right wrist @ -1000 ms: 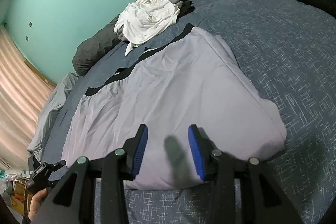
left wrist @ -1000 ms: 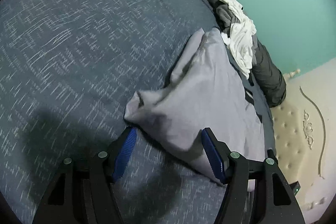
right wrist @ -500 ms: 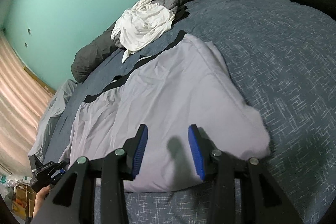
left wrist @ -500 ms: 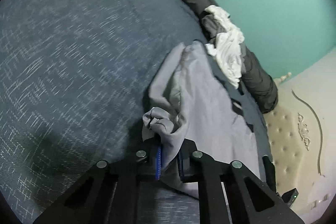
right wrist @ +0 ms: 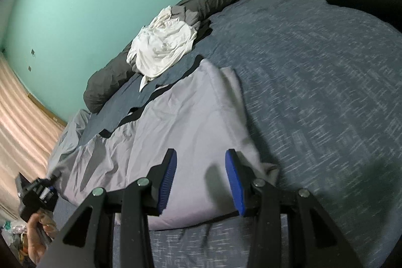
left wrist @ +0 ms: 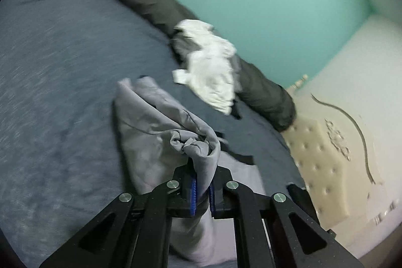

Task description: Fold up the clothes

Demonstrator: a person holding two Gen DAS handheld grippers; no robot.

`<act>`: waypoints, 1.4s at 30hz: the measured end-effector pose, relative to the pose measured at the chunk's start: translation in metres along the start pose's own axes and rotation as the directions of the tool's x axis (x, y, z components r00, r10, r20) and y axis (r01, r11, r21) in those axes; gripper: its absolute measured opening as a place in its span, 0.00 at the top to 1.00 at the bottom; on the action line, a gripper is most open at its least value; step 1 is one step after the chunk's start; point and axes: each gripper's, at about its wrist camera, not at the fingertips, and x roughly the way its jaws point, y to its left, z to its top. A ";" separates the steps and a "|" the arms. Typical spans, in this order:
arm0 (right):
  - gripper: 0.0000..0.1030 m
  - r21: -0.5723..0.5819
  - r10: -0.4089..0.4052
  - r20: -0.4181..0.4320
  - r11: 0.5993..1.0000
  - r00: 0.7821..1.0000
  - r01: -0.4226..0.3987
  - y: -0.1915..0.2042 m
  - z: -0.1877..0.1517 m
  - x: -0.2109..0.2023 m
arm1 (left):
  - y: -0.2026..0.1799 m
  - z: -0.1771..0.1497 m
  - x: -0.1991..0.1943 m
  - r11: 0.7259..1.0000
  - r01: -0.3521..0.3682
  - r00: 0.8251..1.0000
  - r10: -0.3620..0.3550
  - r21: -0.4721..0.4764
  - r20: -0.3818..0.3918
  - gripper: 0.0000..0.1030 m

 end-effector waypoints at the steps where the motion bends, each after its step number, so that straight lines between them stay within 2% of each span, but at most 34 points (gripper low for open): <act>1: 0.61 0.009 0.002 0.004 1.000 1.000 -0.002 -0.004 0.002 -0.002 | -0.013 0.001 0.006 1.000 0.013 1.000 -0.013 0.019 -0.003 0.93; 6: 0.61 0.048 -0.006 0.019 0.999 1.000 0.005 -0.025 0.008 -0.015 | -0.080 0.003 0.036 0.990 0.081 0.997 -0.078 0.116 -0.029 0.94; 10: 0.61 0.096 -0.002 0.030 0.995 1.000 -0.001 -0.042 0.013 -0.026 | -0.138 -0.033 0.092 0.970 0.143 0.981 -0.113 0.197 -0.156 0.94; 12: 0.61 0.111 0.001 0.034 0.994 0.999 -0.005 -0.048 0.015 -0.030 | -0.154 -0.059 0.123 0.961 0.164 0.963 -0.106 0.224 -0.248 0.94; 15: 0.61 0.121 0.007 0.029 0.993 1.000 -0.011 -0.053 0.018 -0.032 | -0.169 -0.102 0.168 0.951 0.173 0.916 -0.060 0.255 -0.398 0.93; 17: 0.61 0.127 0.012 0.027 0.992 1.000 -0.016 -0.056 0.019 -0.032 | -0.173 -0.118 0.176 0.946 0.168 0.900 -0.033 0.276 -0.435 0.91; 21: 0.61 0.133 0.026 0.023 0.991 0.999 -0.028 -0.060 0.021 -0.034 | -0.180 -0.144 0.188 0.936 0.162 0.867 0.017 0.313 -0.498 0.75; 23: 0.61 0.135 0.032 0.024 0.990 0.999 -0.035 -0.059 0.022 -0.034 | -0.178 -0.137 0.176 0.934 0.163 0.875 0.013 0.319 -0.484 0.68; 24: 0.61 0.134 0.040 0.024 0.990 0.999 -0.043 -0.057 0.022 -0.034 | -0.176 -0.129 0.166 0.931 0.154 0.886 0.018 0.331 -0.463 0.57; 25: 0.61 0.128 0.048 0.023 0.990 0.999 -0.051 -0.055 0.023 -0.033 | -0.173 -0.122 0.157 0.928 0.145 0.897 0.024 0.344 -0.442 0.53; 29: 0.60 0.097 0.107 0.034 0.989 0.994 -0.110 -0.040 0.026 -0.033 | -0.160 -0.092 0.122 0.914 0.100 0.933 0.051 0.393 -0.356 0.52; 31: 0.49 0.076 0.136 0.040 0.987 0.990 -0.139 -0.031 0.027 -0.033 | -0.143 -0.080 0.114 0.908 0.047 0.943 0.097 0.416 -0.319 0.52; 33: 0.45 0.058 0.161 0.033 0.985 0.986 -0.163 -0.021 0.027 -0.030 | -0.121 -0.077 0.110 0.901 -0.008 0.943 0.151 0.434 -0.296 0.51; 36: 0.43 0.032 0.172 -0.006 0.985 0.985 -0.172 -0.008 0.025 -0.020 | -0.092 -0.080 0.110 0.898 -0.054 0.934 0.199 0.436 -0.296 0.51; 42: 0.42 -0.030 0.119 -0.072 0.992 0.990 -0.122 0.009 0.019 0.009 | -0.063 -0.098 0.119 0.911 -0.039 0.923 0.190 0.410 -0.335 0.51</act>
